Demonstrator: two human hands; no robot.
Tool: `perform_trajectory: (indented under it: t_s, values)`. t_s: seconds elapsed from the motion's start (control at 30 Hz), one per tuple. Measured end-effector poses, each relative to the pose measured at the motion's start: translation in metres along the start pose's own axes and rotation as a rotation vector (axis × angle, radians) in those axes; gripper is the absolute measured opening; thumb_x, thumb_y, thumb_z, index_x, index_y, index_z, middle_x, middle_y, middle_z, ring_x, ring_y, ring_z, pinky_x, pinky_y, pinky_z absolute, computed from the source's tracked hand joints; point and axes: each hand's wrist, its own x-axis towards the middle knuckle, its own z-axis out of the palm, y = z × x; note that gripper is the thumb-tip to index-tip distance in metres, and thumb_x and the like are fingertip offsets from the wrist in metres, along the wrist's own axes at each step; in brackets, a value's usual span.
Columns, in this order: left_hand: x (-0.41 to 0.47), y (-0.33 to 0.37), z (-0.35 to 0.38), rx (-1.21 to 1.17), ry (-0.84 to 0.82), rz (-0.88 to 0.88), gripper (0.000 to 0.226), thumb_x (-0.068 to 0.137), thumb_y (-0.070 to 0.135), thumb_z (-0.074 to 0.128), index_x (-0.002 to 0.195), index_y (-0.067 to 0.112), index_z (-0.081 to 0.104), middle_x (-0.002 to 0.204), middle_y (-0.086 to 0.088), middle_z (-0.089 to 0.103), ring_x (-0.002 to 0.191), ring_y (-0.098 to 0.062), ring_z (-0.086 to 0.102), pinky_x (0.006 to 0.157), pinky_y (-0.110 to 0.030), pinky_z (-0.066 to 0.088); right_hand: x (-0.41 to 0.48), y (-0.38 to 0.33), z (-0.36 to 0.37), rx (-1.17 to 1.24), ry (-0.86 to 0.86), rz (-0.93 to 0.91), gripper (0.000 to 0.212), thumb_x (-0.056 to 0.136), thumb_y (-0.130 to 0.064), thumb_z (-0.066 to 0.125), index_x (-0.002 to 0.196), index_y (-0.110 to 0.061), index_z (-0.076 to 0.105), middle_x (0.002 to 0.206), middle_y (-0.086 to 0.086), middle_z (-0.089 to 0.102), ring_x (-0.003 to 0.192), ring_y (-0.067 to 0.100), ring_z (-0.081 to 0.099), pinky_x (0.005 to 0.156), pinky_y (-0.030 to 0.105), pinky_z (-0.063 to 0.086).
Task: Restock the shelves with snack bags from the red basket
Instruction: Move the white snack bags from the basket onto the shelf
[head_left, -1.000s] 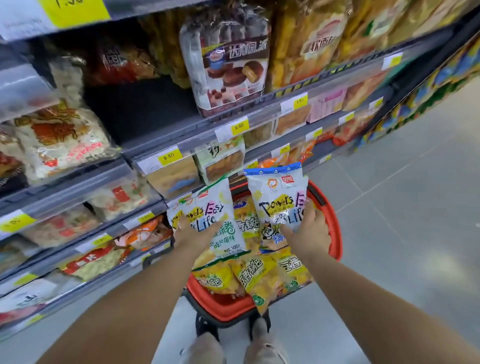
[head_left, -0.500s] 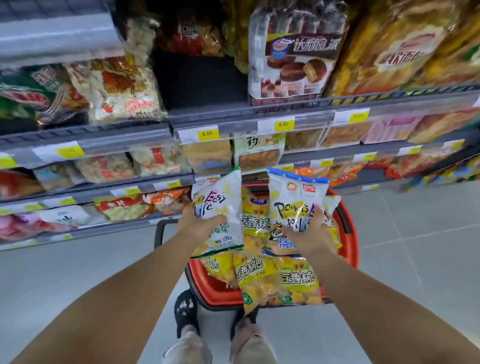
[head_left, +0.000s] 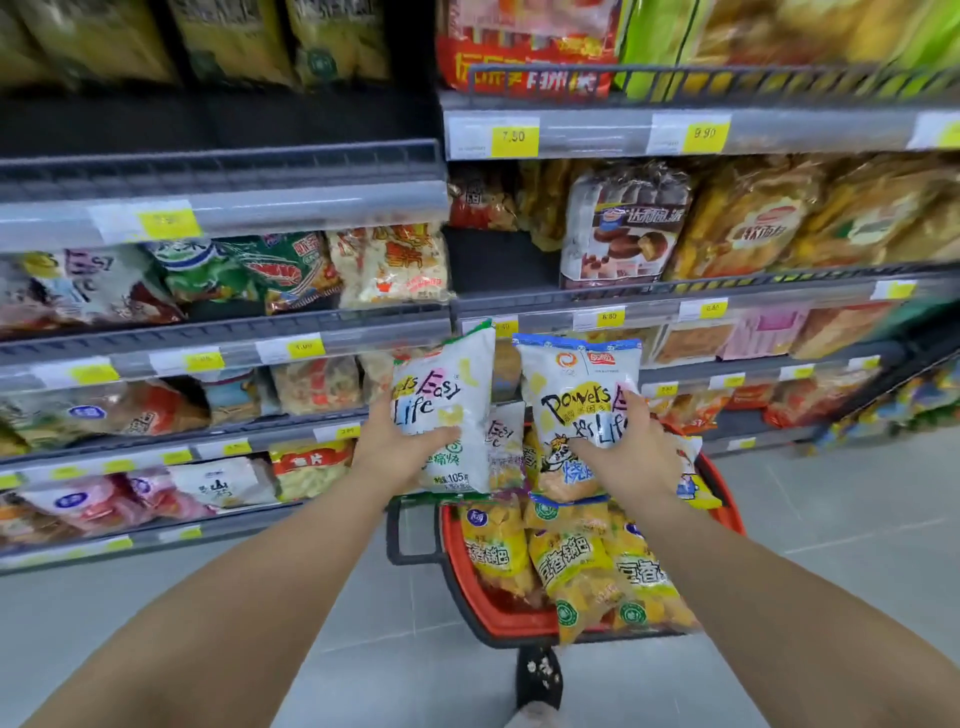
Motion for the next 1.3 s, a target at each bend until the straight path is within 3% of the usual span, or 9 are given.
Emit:
perform_trajectory:
  t_s: [0.07, 0.27, 0.47, 0.67, 0.73, 0.83, 0.93, 1.1, 1.3]
  values:
    - [-0.018, -0.001, -0.043, -0.023, 0.01, 0.101, 0.068, 0.06, 0.031, 0.09, 0.111, 0.037, 0.045, 0.098, 0.021, 0.059, 0.086, 0.0, 0.062, 0.071, -0.02, 0.046, -0.03, -0.032, -0.003, 0.06, 0.052, -0.046, 0.096, 0.067, -0.059, 0.071, 0.146, -0.029, 0.026, 0.131, 0.005, 0.054, 0.117, 0.032, 0.049, 0.09, 0.046, 0.047]
    - [-0.067, 0.011, -0.192, 0.044, 0.15, 0.335, 0.105, 0.059, 0.047, 0.087, 0.143, 0.025, 0.029, 0.122, 0.015, 0.047, 0.11, -0.01, 0.05, 0.088, -0.03, 0.043, -0.115, -0.147, -0.008, 0.18, 0.177, -0.207, 0.093, 0.065, -0.061, 0.07, 0.144, -0.032, 0.029, 0.135, 0.002, 0.051, 0.121, 0.03, 0.046, 0.096, 0.046, 0.043]
    - [-0.112, 0.036, -0.321, -0.027, 0.386, 0.532, 0.081, 0.058, 0.043, 0.087, 0.122, 0.042, 0.036, 0.106, 0.03, 0.051, 0.095, 0.006, 0.054, 0.074, -0.018, 0.043, -0.172, -0.26, -0.024, 0.407, 0.262, -0.394, 0.09, 0.062, -0.058, 0.074, 0.14, -0.035, 0.035, 0.13, -0.002, 0.055, 0.121, 0.027, 0.046, 0.096, 0.046, 0.044]
    - [-0.135, 0.068, -0.413, -0.104, 0.577, 0.654, 0.086, 0.062, 0.037, 0.087, 0.133, 0.032, 0.037, 0.104, 0.034, 0.045, 0.082, 0.03, 0.046, 0.063, -0.001, 0.037, -0.2, -0.361, -0.052, 0.499, 0.331, -0.588, 0.089, 0.058, -0.056, 0.074, 0.137, -0.033, 0.039, 0.124, -0.004, 0.058, 0.115, 0.025, 0.051, 0.093, 0.044, 0.046]
    - [-0.137, 0.079, -0.44, -0.113, 0.619, 0.663, 0.091, 0.064, 0.038, 0.086, 0.138, 0.027, 0.035, 0.112, 0.026, 0.048, 0.093, 0.02, 0.05, 0.075, -0.005, 0.04, -0.202, -0.393, -0.059, 0.523, 0.333, -0.649, 0.089, 0.059, -0.056, 0.074, 0.137, -0.033, 0.039, 0.123, -0.004, 0.058, 0.115, 0.025, 0.049, 0.093, 0.043, 0.045]
    - [-0.133, 0.096, -0.477, -0.115, 0.7, 0.671, 0.095, 0.063, 0.042, 0.086, 0.141, 0.027, 0.034, 0.129, 0.008, 0.046, 0.112, -0.008, 0.047, 0.091, -0.029, 0.041, -0.203, -0.443, -0.068, 0.541, 0.375, -0.7, 0.09, 0.058, -0.058, 0.074, 0.138, -0.036, 0.038, 0.12, -0.004, 0.058, 0.115, 0.025, 0.046, 0.094, 0.042, 0.042]
    - [-0.12, 0.117, -0.513, -0.155, 0.778, 0.693, 0.094, 0.061, 0.047, 0.085, 0.139, 0.034, 0.034, 0.128, 0.014, 0.044, 0.113, -0.009, 0.045, 0.093, -0.032, 0.041, -0.201, -0.495, -0.078, 0.611, 0.419, -0.766, 0.09, 0.059, -0.059, 0.073, 0.138, -0.038, 0.037, 0.118, -0.007, 0.057, 0.113, 0.021, 0.047, 0.092, 0.04, 0.04]
    - [-0.101, 0.172, -0.573, -0.235, 0.843, 0.868, 0.091, 0.059, 0.05, 0.083, 0.136, 0.036, 0.036, 0.111, 0.03, 0.042, 0.097, 0.009, 0.046, 0.074, -0.007, 0.032, -0.193, -0.576, -0.111, 0.712, 0.55, -0.887, 0.086, 0.06, -0.06, 0.07, 0.137, -0.039, 0.036, 0.113, -0.007, 0.057, 0.106, 0.02, 0.045, 0.086, 0.037, 0.04]
    - [-0.084, 0.247, -0.642, -0.214, 1.03, 0.898, 0.091, 0.058, 0.058, 0.078, 0.136, 0.029, 0.04, 0.111, 0.018, 0.045, 0.1, -0.003, 0.046, 0.08, -0.017, 0.035, -0.187, -0.661, -0.151, 0.734, 0.627, -0.966, 0.082, 0.064, -0.057, 0.07, 0.137, -0.038, 0.04, 0.112, -0.006, 0.057, 0.108, 0.023, 0.045, 0.087, 0.038, 0.04]
